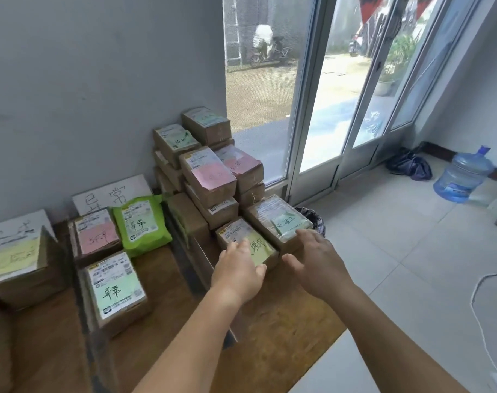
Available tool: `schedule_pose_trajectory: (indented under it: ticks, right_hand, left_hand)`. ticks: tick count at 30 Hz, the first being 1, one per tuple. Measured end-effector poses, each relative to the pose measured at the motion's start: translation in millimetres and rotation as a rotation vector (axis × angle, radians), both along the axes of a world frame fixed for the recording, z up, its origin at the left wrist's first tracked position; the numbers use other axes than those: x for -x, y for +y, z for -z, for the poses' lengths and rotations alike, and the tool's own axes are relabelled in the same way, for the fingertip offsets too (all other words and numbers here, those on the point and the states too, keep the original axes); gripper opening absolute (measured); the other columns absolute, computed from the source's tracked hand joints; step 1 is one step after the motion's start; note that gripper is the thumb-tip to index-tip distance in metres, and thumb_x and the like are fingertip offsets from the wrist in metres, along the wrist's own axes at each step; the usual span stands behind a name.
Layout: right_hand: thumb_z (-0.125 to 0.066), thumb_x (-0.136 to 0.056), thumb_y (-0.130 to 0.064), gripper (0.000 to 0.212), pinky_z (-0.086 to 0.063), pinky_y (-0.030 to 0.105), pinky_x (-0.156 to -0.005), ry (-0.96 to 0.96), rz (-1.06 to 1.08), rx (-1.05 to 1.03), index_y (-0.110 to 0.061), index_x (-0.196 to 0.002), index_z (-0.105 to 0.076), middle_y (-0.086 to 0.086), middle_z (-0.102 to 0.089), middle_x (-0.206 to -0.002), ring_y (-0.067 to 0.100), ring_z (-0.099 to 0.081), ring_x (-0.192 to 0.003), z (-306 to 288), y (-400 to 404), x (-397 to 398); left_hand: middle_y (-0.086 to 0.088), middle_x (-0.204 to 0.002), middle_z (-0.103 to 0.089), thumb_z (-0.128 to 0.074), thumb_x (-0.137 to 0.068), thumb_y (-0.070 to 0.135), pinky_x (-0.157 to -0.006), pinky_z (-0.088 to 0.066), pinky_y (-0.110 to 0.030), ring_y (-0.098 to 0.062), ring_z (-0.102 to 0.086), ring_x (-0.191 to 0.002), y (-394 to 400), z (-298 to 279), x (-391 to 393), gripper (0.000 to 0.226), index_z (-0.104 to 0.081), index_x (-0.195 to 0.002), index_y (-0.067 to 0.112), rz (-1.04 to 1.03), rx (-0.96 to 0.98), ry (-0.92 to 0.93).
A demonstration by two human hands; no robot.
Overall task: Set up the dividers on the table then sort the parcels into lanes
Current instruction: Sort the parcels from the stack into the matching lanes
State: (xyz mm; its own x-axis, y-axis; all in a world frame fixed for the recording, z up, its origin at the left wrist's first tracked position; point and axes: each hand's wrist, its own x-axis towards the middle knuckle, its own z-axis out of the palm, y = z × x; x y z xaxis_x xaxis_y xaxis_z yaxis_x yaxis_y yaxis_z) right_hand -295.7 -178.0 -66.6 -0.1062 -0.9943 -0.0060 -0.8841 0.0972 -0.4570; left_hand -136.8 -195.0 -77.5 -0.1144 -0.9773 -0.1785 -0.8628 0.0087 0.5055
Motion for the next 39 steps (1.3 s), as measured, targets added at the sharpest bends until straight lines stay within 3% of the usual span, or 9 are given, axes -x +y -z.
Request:
schedule_pose_trajectory:
  ticks: [4, 10, 14, 17, 19, 22, 26, 33, 39]
  right_hand:
    - [-0.058, -0.091, -0.041, 0.073, -0.028, 0.039, -0.114, -0.054, -0.033, -0.035, -0.017, -0.150, -0.023, 0.002, -0.028, -0.154, 0.022, -0.027, -0.140, 13.4, -33.9, 24.1]
    - [-0.061, -0.090, -0.036, 0.080, -0.021, 0.037, -0.115, -0.156, -0.080, -0.075, -0.015, -0.152, -0.014, 0.005, -0.022, -0.156, 0.024, -0.021, -0.142, 31.6, -86.0, 55.9]
    - [-0.059, -0.091, -0.039, 0.082, -0.027, 0.040, -0.113, -0.221, -0.078, -0.159, -0.012, -0.153, -0.012, 0.008, -0.027, -0.154, 0.026, -0.027, -0.140, 46.7, -107.8, 68.4]
    - [-0.057, -0.091, -0.043, 0.078, -0.037, 0.043, -0.107, -0.281, -0.066, -0.218, -0.012, -0.151, -0.017, 0.009, -0.039, -0.149, 0.027, -0.039, -0.134, 56.2, -115.4, 75.2]
    - [-0.055, -0.092, -0.041, 0.067, -0.042, 0.037, -0.099, -0.307, -0.073, -0.231, -0.013, -0.147, -0.027, 0.008, -0.051, -0.139, 0.026, -0.049, -0.125, 59.0, -116.9, 77.3]
    - [-0.055, -0.093, -0.038, 0.055, -0.040, 0.029, -0.085, -0.312, -0.113, -0.212, -0.019, -0.141, -0.038, 0.002, -0.059, -0.129, 0.021, -0.055, -0.115, 59.5, -115.5, 79.1]
    - [-0.059, -0.092, -0.035, 0.053, -0.039, 0.027, -0.080, -0.326, -0.145, -0.188, -0.022, -0.141, -0.040, -0.001, -0.061, -0.125, 0.018, -0.057, -0.109, 56.3, -109.2, 85.8]
    - [-0.063, -0.088, -0.036, 0.053, -0.053, 0.040, -0.085, -0.452, -0.155, -0.106, -0.022, -0.135, -0.045, -0.004, -0.066, -0.113, 0.012, -0.062, -0.094, 43.0, -98.6, 101.1]
    - [-0.067, -0.084, -0.034, 0.047, -0.052, 0.043, -0.083, -0.584, -0.206, 0.046, -0.029, -0.127, -0.050, -0.011, -0.066, -0.099, 0.012, -0.063, -0.087, 8.2, -99.0, 97.8]
  left_hand:
    - [-0.007, -0.149, -0.031, -0.056, -0.092, 0.039, -0.106, -0.035, -0.037, -0.026, -0.039, -0.132, -15.5, 12.6, 24.8, 0.073, -0.021, -0.150, 0.012, -0.200, -0.071, 0.106]
    - [-0.008, -0.157, -0.018, -0.057, -0.092, 0.036, -0.112, -0.028, -0.037, -0.028, -0.030, -0.139, -30.7, 37.8, 48.9, 0.080, -0.012, -0.153, 0.011, -0.459, -0.070, 0.146]
    - [-0.011, -0.156, -0.018, -0.058, -0.093, 0.032, -0.112, -0.028, -0.035, -0.030, -0.032, -0.139, -34.8, 54.4, 56.7, 0.080, -0.011, -0.152, 0.007, -0.602, -0.066, 0.183]
    - [-0.014, -0.146, -0.036, -0.063, -0.089, 0.031, -0.106, -0.035, -0.036, -0.029, -0.039, -0.132, -37.7, 63.4, 60.6, 0.077, -0.020, -0.148, 0.004, -0.709, -0.070, 0.253]
    - [-0.011, -0.134, -0.049, -0.064, -0.088, 0.034, -0.098, -0.043, -0.038, -0.028, -0.049, -0.122, -38.1, 68.3, 61.5, 0.067, -0.034, -0.140, 0.006, -0.766, -0.096, 0.296]
    - [-0.005, -0.129, -0.057, -0.064, -0.086, 0.037, -0.098, -0.045, -0.039, -0.026, -0.055, -0.116, -33.7, 71.8, 63.0, 0.060, -0.042, -0.136, 0.012, -0.809, -0.114, 0.372]
    - [-0.003, -0.131, -0.056, -0.066, -0.087, 0.030, -0.099, -0.044, -0.034, -0.022, -0.054, -0.117, -23.5, 71.2, 71.8, 0.062, -0.038, -0.141, 0.017, -0.856, -0.060, 0.463]
    - [0.003, -0.136, -0.052, -0.069, -0.087, 0.025, -0.105, -0.042, -0.039, -0.015, -0.051, -0.122, -7.5, 57.7, 80.5, 0.071, -0.031, -0.147, 0.028, -0.886, 0.063, 0.621]
    - [0.009, -0.132, -0.053, -0.068, -0.089, 0.025, -0.094, -0.042, -0.025, -0.007, -0.051, -0.117, 4.5, 17.1, 73.7, 0.069, -0.031, -0.147, 0.035, -0.829, 0.256, 0.664]
